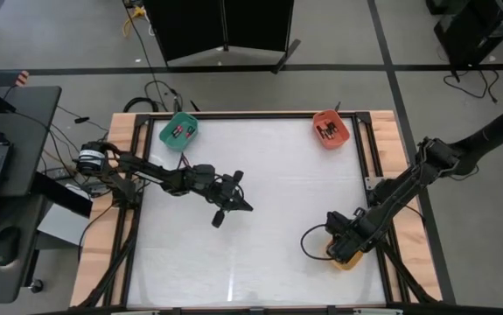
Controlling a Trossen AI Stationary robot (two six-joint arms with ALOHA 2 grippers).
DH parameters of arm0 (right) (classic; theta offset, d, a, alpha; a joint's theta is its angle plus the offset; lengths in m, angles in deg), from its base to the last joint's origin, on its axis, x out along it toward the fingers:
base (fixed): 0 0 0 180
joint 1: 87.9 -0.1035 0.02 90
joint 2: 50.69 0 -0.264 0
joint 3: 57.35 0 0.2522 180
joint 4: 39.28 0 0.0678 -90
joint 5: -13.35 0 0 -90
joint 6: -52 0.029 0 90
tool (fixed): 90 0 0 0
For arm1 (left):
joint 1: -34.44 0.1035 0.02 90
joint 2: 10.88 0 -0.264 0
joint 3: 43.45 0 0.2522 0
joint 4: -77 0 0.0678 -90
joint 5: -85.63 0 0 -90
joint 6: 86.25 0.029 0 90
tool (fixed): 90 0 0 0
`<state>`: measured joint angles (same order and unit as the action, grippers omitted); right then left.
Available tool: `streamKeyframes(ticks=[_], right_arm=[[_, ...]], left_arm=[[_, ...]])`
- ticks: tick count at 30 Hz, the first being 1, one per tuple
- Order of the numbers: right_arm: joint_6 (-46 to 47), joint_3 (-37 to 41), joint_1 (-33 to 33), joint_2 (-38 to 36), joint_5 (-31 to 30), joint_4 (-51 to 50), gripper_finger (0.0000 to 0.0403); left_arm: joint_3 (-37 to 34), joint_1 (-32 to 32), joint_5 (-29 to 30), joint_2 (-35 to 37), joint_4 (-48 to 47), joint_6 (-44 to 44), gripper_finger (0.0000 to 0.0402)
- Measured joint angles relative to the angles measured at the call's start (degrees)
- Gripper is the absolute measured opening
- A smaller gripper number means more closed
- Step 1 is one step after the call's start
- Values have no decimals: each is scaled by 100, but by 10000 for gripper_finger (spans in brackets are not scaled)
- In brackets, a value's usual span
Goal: Sort batteries
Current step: Put the silver battery into the yellow bin, then return to Home Position
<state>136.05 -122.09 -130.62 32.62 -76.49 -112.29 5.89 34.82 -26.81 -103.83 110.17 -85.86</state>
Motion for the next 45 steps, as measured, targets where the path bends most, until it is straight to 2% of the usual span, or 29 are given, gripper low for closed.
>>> streamKeyframes(ticks=[8, 12, 19, 24, 27, 31, 38, 45], right_arm=[[113, 410, 0, 0, 204, 807, 59], [199, 485, 0, 2, 211, 818, 66], [238, 427, 0, 2, 294, 746, 122], [-17, -1, 0, 2, 294, 435, 166], [-290, -294, 0, 2, 275, 277, 174], [-798, -550, 2, 2, -86, 62, 143], [-1900, -604, 132, -48, -926, 26, 15], [-2557, -604, 388, -124, -1335, 103, 13]], left_arm=[[0, 0, 140, 0, -198, 7, 4], [0, 0, 144, 0, -198, 31, 4], [0, 0, 148, 0, -211, 50, 4], [0, 0, 148, 0, -220, 76, 4], [0, 0, 148, 0, -248, 138, 4], [0, 0, 151, 0, -299, 255, 4], [-39, 0, 437, 311, -660, 500, 4], [-359, 0, 461, 859, -642, 511, 4]])
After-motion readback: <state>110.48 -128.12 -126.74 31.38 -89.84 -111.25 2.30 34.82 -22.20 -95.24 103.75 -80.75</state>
